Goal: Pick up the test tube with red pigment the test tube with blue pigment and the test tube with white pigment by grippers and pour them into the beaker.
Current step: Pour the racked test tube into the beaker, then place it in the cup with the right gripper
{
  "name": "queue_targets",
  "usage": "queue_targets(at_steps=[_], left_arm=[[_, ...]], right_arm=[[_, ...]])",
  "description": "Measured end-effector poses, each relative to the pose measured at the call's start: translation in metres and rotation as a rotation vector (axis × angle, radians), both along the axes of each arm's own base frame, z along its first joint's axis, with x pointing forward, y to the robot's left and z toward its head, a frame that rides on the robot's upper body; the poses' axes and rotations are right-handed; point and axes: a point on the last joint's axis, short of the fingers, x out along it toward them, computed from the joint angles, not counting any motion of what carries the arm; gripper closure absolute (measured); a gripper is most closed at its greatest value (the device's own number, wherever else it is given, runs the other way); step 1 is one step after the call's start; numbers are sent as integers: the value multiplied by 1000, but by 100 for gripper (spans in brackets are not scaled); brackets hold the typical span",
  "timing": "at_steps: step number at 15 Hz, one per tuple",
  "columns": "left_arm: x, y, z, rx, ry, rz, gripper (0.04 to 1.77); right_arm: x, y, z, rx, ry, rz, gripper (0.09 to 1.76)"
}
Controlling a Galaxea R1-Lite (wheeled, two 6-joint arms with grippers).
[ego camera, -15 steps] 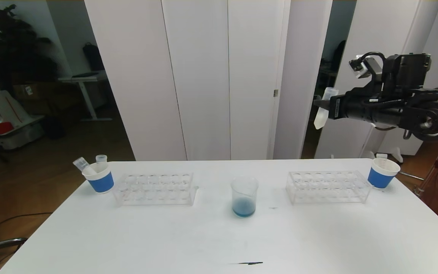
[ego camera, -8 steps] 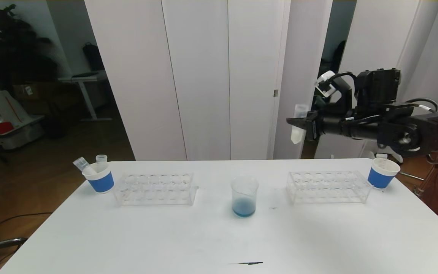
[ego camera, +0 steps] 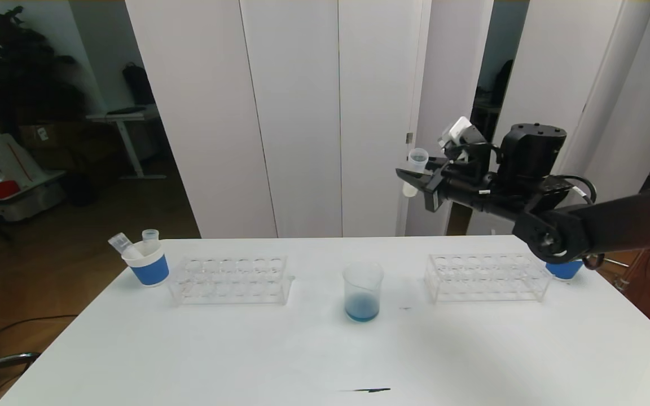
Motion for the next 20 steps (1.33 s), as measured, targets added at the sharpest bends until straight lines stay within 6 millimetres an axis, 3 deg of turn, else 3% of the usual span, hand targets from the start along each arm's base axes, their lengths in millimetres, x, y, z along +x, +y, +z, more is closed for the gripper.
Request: queue_targets(at_steps=[4,10,20], left_arm=[[0,0,0,0,0,0,7],[0,0,0,0,0,0,7],[0,0,0,0,0,0,7]], right_arm=[[-1,21,-22,-110,-61,109,127],[-4,17,-41,-270,-247,175,127],[22,32,-65,-500,-480,185,127]])
